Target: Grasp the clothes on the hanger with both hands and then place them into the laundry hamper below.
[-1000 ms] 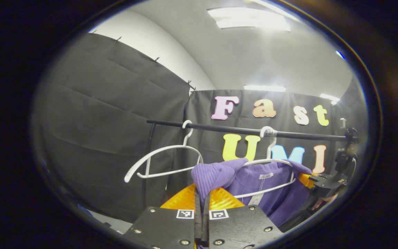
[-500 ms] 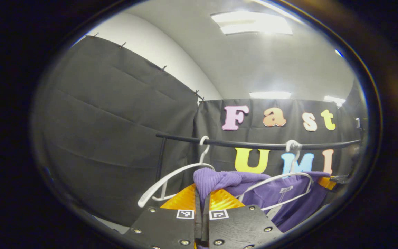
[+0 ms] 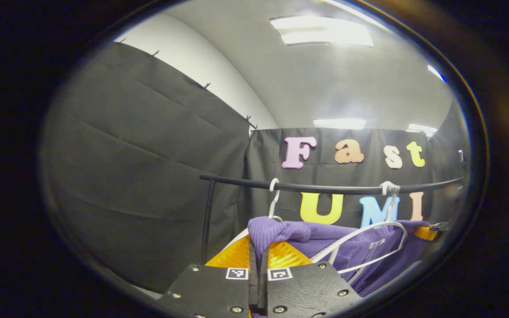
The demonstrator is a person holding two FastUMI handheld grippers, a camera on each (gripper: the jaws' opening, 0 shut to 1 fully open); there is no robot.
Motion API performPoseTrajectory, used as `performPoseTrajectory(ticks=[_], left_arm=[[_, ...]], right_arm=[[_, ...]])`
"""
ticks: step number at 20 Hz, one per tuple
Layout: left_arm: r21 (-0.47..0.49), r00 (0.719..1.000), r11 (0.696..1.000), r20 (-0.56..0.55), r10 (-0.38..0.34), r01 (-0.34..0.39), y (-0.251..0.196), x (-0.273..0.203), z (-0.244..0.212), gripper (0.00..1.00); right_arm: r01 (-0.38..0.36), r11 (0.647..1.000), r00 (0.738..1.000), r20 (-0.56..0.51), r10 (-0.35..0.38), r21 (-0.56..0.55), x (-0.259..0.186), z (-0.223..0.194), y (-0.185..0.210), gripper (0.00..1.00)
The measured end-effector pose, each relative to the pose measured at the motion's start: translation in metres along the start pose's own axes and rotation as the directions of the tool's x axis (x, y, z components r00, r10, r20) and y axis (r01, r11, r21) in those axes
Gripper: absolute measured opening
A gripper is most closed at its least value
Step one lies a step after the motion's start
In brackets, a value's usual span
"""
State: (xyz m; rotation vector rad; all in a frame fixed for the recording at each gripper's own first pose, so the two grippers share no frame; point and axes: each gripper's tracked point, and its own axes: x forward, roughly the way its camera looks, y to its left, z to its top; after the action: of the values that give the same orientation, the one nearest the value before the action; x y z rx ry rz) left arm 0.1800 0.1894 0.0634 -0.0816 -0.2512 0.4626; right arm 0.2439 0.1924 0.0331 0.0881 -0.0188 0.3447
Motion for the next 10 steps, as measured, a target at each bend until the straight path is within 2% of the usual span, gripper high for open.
performPoseTrajectory(ticks=[3,10], left_arm=[[-0.027,0.999,1.000,-0.037,-0.009,0.008,0.013,0.007,-0.015,0.01],[-0.085,0.992,0.994,-0.096,-0.083,0.075,0.021,-0.007,-0.056,0.01]], right_arm=[[0.001,1.000,1.000,0.001,-0.001,-0.002,-0.002,-0.003,0.010,0.00],[0.043,0.998,0.999,-0.003,-0.043,-0.044,-0.016,-0.002,0.007,0.00]])
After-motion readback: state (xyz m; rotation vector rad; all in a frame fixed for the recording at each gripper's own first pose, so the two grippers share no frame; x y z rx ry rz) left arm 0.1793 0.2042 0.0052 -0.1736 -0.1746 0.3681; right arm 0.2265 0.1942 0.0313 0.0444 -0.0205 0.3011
